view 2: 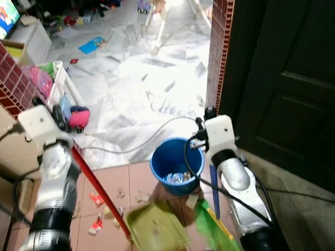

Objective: Sweep floor

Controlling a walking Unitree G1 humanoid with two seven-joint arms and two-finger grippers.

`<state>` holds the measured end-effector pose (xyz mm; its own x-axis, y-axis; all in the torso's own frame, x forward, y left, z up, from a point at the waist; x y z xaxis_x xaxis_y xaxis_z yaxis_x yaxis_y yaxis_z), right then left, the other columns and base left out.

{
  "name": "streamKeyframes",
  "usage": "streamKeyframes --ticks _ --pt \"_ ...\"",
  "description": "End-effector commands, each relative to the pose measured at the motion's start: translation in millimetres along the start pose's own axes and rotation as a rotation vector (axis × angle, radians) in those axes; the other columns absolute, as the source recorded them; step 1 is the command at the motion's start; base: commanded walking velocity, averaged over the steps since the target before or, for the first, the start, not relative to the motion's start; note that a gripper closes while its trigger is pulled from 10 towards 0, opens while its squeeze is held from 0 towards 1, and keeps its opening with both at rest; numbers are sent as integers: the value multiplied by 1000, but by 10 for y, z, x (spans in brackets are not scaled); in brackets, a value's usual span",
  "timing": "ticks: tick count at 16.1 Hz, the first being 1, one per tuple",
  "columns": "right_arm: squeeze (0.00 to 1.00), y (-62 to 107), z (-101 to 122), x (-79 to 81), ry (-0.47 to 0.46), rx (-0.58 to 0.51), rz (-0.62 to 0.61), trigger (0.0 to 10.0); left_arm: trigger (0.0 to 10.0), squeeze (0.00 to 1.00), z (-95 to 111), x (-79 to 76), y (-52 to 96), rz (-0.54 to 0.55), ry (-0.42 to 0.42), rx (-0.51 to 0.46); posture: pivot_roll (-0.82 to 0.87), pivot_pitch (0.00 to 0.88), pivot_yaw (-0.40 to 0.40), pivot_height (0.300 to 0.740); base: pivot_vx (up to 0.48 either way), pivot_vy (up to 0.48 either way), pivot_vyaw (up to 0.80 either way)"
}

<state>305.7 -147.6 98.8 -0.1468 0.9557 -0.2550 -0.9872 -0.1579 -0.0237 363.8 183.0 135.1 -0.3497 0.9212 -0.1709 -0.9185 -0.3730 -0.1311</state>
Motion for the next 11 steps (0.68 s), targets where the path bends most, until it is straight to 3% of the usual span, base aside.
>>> streamKeyframes --ticks 1,4,6,8,11 --pt "0 12 43 1 -4 -16 0 10000 10000 0 190 -85 -88 3 -8 -107 -132 0 81 740 0 0 0" --pt "0 49 29 -29 -3 -11 -12 10000 10000 0 310 -305 -148 3 41 -148 -147 0 92 740 0 0 0" --pt "0 54 31 -20 -9 -11 -17 10000 10000 0 348 -596 -125 -48 110 -143 -148 0 95 740 0 0 0" --pt "0 47 51 30 -24 -18 -10 10000 10000 0 301 -961 -3 -117 194 -95 -150 0 95 740 0 0 0" --pt "0 36 57 20 -22 -21 -6 10000 10000 0 259 -1107 105 -166 200 -94 -151 0 94 740 0 0 0"
Point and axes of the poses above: a point about 5 cm out from each wrist's last joint towards the gripper, its own y axis pointing back from the gripper into the wrist, its own z axis along the axis of the wrist's last joint, x = y × z, the point moved 2 cm from there along -y, pointing out of the wrist towards the gripper, and after that the axes turned 7 degrees about y, right-handed, at the moved point
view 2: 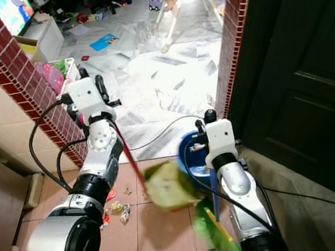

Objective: Sweep floor

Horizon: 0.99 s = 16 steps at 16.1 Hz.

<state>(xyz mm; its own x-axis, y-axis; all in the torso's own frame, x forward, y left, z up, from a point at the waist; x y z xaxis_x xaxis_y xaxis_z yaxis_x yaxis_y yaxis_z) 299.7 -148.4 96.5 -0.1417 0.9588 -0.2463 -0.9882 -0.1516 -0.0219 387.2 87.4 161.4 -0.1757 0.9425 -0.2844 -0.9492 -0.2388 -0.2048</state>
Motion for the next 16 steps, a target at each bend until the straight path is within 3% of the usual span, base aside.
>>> streamKeyframes --ticks 1,5,6,9,10,11,12,14,16 --pt "0 -22 74 4 -11 -23 -2 10000 10000 0 138 -82 -21 -29 17 -78 -153 0 95 740 0 0 0" --pt "0 7 52 0 -3 -12 -5 10000 10000 0 142 332 -23 -18 -135 -153 -145 0 99 740 0 0 0" --pt "0 16 28 15 -3 -2 0 10000 10000 0 189 526 -16 -9 -188 -191 -132 0 94 740 0 0 0" --pt "0 6 16 54 -1 3 23 10000 10000 0 315 834 17 -23 -236 -228 -118 0 88 740 0 0 0" --pt "0 3 17 48 2 4 29 10000 10000 0 318 978 125 -43 -231 -200 -106 0 86 740 0 0 0" --pt "0 2 16 48 5 4 32 10000 10000 0 287 1014 173 -47 -228 -177 -106 0 86 740 0 0 0" --pt "0 5 7 51 13 7 43 10000 10000 0 134 1071 370 -87 -240 -110 -94 0 86 740 0 0 0" --pt "0 0 51 83 40 -13 76 10000 10000 0 -37 1110 564 -100 -239 -36 -86 0 84 740 0 0 0" --pt "0 -15 174 166 42 -54 145 10000 10000 0 -132 1090 660 -128 -239 20 -77 0 80 740 0 0 0"
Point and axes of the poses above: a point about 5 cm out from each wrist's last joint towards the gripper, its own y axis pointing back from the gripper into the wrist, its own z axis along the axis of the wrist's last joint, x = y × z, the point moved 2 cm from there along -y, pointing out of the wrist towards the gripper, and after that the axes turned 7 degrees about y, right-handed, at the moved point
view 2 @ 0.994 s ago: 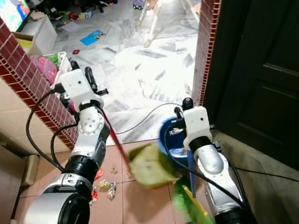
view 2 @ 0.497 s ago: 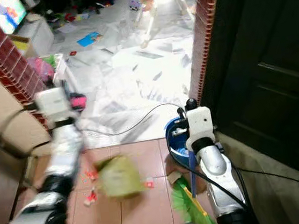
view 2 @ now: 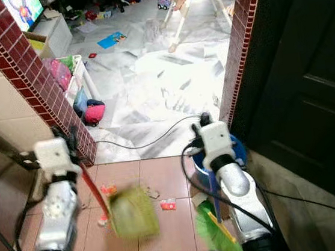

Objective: Sweep floor

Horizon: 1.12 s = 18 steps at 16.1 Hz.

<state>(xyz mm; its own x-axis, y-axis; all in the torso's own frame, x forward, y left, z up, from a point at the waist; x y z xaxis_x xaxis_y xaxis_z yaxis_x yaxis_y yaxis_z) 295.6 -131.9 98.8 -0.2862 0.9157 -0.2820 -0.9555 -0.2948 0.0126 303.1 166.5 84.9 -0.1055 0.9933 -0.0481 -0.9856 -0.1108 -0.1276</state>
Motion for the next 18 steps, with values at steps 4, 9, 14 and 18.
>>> streamKeyframes --ticks 4,9,14,18 --pt "0 -48 570 288 -36 -156 354 10000 10000 0 17 -96 16 -83 11 30 -87 0 79 740 0 0 0" --pt "0 -72 778 134 2 -280 339 10000 10000 0 -111 -22 14 -16 16 58 -92 0 89 740 0 0 0" --pt "0 -256 741 -190 138 -315 6 10000 10000 0 -242 -130 -26 -11 38 100 -83 0 84 740 0 0 0" --pt "0 -262 473 -209 188 -261 -61 10000 10000 0 -301 -153 -8 4 10 99 -75 0 84 740 0 0 0"
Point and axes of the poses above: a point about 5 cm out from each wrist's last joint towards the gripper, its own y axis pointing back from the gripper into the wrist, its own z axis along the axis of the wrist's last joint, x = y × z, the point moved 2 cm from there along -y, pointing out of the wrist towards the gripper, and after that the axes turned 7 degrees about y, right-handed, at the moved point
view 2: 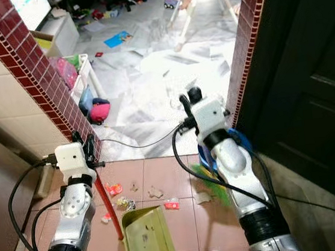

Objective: Sweep floor

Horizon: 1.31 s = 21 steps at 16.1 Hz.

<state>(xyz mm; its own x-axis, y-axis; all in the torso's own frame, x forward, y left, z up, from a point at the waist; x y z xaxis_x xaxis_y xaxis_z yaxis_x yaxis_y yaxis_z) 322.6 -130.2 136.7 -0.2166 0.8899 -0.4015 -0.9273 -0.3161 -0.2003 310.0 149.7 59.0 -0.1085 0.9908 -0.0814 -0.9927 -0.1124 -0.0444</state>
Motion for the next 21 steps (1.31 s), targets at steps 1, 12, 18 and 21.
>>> streamKeyframes --ticks 1,12,18,21 --pt "0 9 -42 22 50 -7 -8 10000 10000 0 -76 5 5 6 -11 33 -64 0 81 740 0 0 0" --pt "0 -195 -147 296 -392 62 -120 10000 10000 0 2 -273 -171 -83 114 70 -67 13 63 740 0 0 0" --pt "0 -254 -39 171 -776 131 -151 10000 10000 0 -21 -221 -76 -88 131 86 -70 23 57 740 0 0 0" --pt "0 -390 197 32 -703 41 -65 10000 10000 0 -18 -271 -91 -133 161 114 -76 13 63 740 0 0 0"
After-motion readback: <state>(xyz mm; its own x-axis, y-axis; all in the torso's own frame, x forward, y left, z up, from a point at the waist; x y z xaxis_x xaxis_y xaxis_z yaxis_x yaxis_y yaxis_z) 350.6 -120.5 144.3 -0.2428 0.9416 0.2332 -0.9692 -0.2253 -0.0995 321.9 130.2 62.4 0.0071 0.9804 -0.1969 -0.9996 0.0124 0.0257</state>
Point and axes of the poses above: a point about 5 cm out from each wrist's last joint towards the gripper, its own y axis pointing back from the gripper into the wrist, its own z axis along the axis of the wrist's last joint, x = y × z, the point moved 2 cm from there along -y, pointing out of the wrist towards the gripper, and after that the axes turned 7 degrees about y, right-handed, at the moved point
